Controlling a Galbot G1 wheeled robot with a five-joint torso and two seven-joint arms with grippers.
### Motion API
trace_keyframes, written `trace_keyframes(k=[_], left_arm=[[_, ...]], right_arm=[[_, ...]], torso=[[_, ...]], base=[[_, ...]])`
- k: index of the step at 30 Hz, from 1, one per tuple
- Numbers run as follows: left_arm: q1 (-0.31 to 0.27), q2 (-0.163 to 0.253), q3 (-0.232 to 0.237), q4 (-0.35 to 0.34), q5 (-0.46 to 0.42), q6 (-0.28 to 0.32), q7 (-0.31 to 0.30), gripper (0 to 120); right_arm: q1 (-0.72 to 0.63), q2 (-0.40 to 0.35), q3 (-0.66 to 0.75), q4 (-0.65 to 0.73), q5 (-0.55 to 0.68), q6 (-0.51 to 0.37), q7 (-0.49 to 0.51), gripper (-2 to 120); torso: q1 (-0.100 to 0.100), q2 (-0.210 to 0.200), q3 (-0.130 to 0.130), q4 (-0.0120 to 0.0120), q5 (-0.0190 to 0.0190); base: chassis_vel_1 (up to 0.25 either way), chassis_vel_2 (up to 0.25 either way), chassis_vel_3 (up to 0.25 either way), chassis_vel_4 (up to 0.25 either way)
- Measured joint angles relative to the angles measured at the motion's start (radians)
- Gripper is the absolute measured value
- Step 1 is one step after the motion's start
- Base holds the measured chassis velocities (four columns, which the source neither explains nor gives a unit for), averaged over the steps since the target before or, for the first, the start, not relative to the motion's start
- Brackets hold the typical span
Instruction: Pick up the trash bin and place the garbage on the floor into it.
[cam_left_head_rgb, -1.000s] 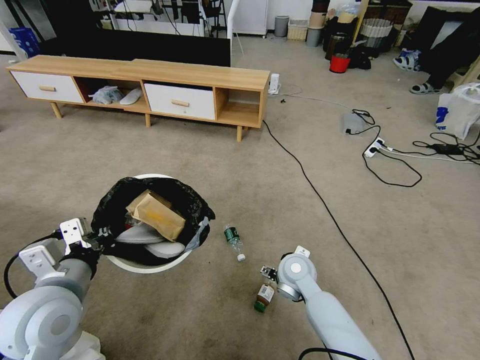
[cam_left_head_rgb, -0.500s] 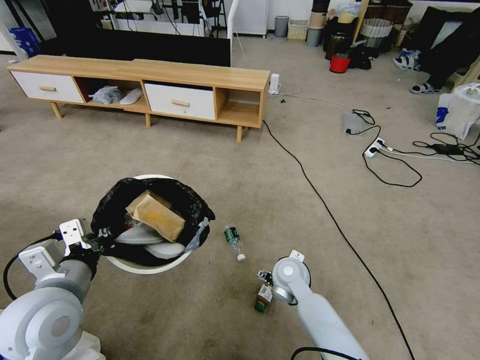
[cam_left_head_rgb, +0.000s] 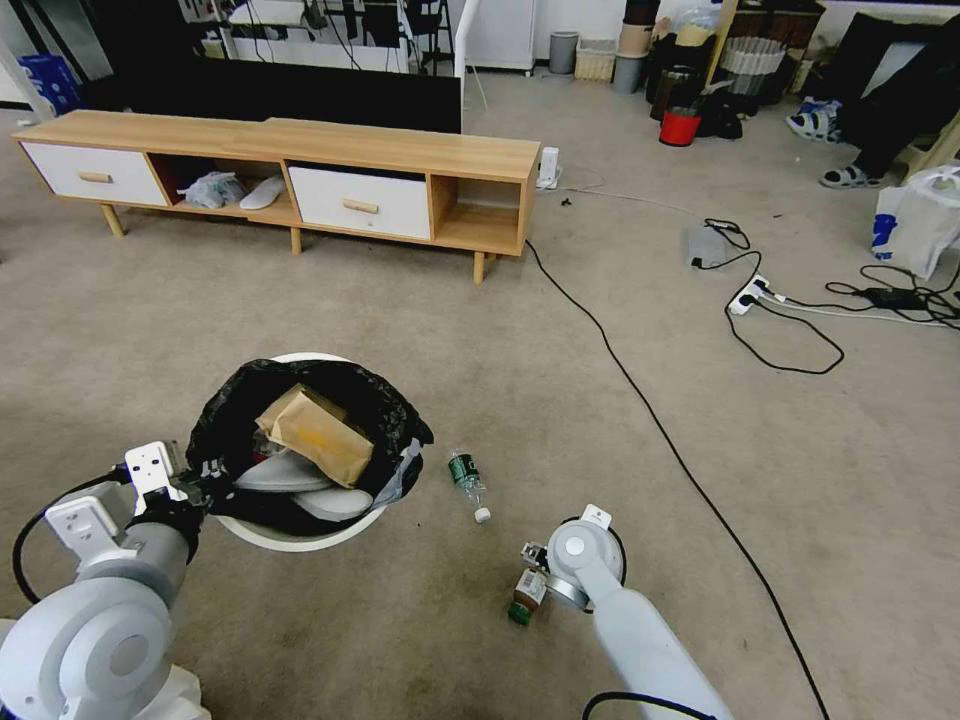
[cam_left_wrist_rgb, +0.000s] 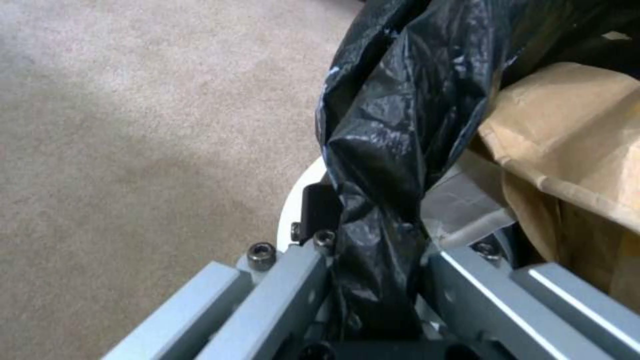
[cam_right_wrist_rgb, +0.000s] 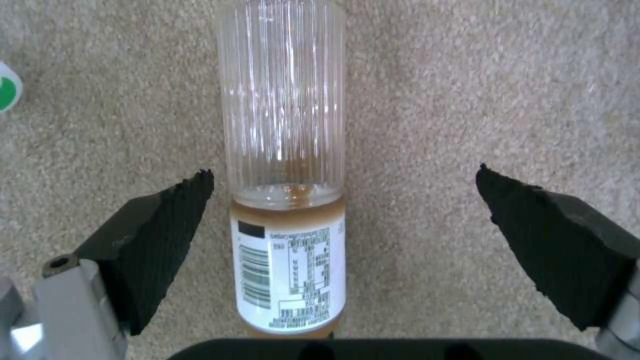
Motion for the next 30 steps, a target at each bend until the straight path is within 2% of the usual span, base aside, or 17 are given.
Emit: trace_keyframes(k=[8, 9, 10, 12, 16, 17, 20, 22, 23, 25, 28, 30], left_arm=[[-0.001, 0.000, 0.001, 0.003, 0.002, -0.002, 0.002, 0], [-0.001, -0.001, 0.002, 0.004, 0.003, -0.002, 0.002, 0], [-0.001, -0.001, 0.002, 0.004, 0.003, -0.002, 0.002, 0], [-0.001, -0.003, 0.004, 0.004, 0.005, -0.002, 0.002, 0], [0.000, -0.003, 0.004, 0.006, 0.006, -0.003, 0.003, 0], [0.000, -0.003, 0.004, 0.007, 0.006, -0.003, 0.003, 0], [0.000, -0.003, 0.004, 0.007, 0.006, -0.003, 0.004, 0], [-0.002, -0.005, 0.007, 0.010, 0.008, -0.003, 0.004, 0], [-0.002, -0.005, 0.007, 0.010, 0.008, -0.003, 0.004, 0], [-0.002, -0.007, 0.011, 0.011, 0.009, -0.004, 0.004, 0], [-0.002, -0.007, 0.013, 0.011, 0.010, -0.004, 0.004, 0], [-0.001, -0.008, 0.015, 0.012, 0.013, -0.005, 0.005, 0]], right_arm=[[-0.004, -0.001, -0.003, -0.005, -0.014, 0.000, -0.015, 96], [-0.004, -0.001, -0.004, -0.006, -0.017, 0.000, -0.019, 90], [-0.004, -0.001, -0.004, -0.006, -0.017, 0.000, -0.019, 90], [-0.006, -0.002, -0.007, -0.006, -0.020, 0.000, -0.026, 79], [-0.006, -0.001, -0.009, -0.008, -0.022, 0.000, -0.031, 69], [-0.006, 0.000, -0.011, -0.009, -0.023, 0.000, -0.033, 62], [-0.006, 0.000, -0.012, -0.009, -0.023, 0.000, -0.035, 57], [-0.005, 0.003, -0.014, -0.013, -0.028, 0.000, -0.040, 42], [-0.005, 0.003, -0.014, -0.013, -0.028, 0.000, -0.040, 42], [-0.004, 0.004, -0.014, -0.021, -0.039, 0.000, -0.050, 33], [-0.004, 0.006, -0.013, -0.026, -0.045, 0.000, -0.057, 30], [-0.002, 0.013, -0.008, -0.043, -0.063, 0.001, -0.075, 23]], torso=[[0.000, 0.000, 0.000, -0.0001, 0.0000], [0.000, 0.000, 0.000, 0.0000, 0.0000], [0.000, 0.000, 0.000, 0.0000, 0.0000], [0.000, 0.000, 0.000, 0.0000, 0.0000], [0.000, 0.000, 0.000, 0.0000, 0.0000], [0.000, 0.000, 0.000, 0.0000, 0.0000], [0.000, 0.000, 0.000, 0.0000, 0.0000], [0.000, 0.000, 0.000, -0.0001, -0.0002], [0.000, 0.000, 0.000, -0.0001, -0.0002], [0.000, 0.000, 0.000, -0.0002, -0.0006], [0.000, 0.000, 0.000, -0.0003, -0.0006], [0.000, 0.001, 0.000, -0.0004, -0.0009]], base=[[0.000, 0.000, 0.000, 0.000], [0.000, 0.000, 0.000, 0.000], [0.000, 0.000, 0.000, 0.000], [0.000, 0.000, 0.000, 0.000], [0.000, 0.000, 0.000, 0.000], [0.000, 0.000, 0.000, 0.000], [0.000, 0.000, 0.000, 0.000], [0.000, 0.000, 0.000, 0.000], [0.000, 0.000, 0.000, 0.000], [0.000, 0.000, 0.000, 0.000], [0.000, 0.000, 0.000, 0.000], [0.000, 0.000, 0.000, 0.000]])
